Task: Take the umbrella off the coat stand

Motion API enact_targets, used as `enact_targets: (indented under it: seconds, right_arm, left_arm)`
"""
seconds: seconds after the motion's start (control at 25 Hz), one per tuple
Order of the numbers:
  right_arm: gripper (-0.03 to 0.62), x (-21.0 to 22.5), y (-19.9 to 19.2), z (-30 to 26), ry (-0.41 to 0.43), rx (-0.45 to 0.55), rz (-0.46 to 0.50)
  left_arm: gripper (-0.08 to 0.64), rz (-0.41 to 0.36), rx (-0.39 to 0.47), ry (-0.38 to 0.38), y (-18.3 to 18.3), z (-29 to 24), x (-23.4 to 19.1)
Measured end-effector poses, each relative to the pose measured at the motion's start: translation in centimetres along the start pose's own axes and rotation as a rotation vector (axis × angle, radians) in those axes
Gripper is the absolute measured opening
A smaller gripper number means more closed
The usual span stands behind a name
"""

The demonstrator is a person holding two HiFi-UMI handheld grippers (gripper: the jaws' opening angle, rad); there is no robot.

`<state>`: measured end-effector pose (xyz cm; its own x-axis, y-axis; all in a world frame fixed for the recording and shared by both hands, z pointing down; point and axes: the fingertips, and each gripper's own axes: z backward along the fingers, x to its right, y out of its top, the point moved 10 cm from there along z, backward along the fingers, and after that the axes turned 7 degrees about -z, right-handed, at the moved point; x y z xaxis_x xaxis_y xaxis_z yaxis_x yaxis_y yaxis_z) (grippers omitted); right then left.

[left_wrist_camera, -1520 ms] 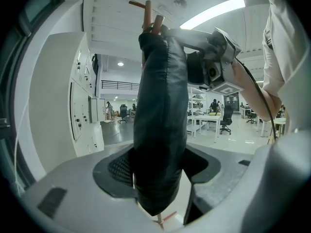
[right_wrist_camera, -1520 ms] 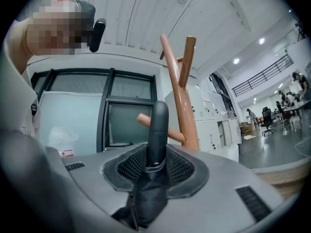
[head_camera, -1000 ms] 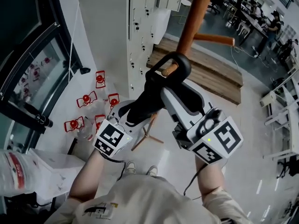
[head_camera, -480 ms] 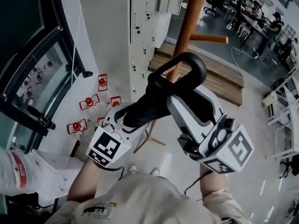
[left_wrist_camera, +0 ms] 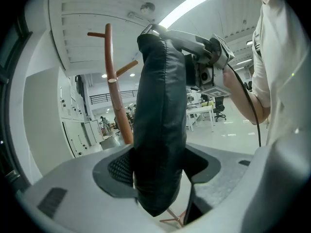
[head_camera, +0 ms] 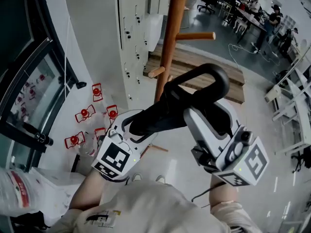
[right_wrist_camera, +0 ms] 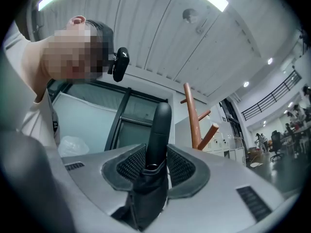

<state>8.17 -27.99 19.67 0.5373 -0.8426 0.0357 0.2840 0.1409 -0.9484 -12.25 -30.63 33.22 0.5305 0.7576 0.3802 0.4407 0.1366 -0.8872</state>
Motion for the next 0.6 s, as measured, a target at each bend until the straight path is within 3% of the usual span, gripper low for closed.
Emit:
enact_targets:
  seconds: [0.6]
  right_arm:
    - [0.127,1.5,-1.2,6.0,-0.172,-0.064,-0.04]
  left_arm:
    - [0.287,-0.007,-0.018,-0.142,-0.7,-5.3,4.0]
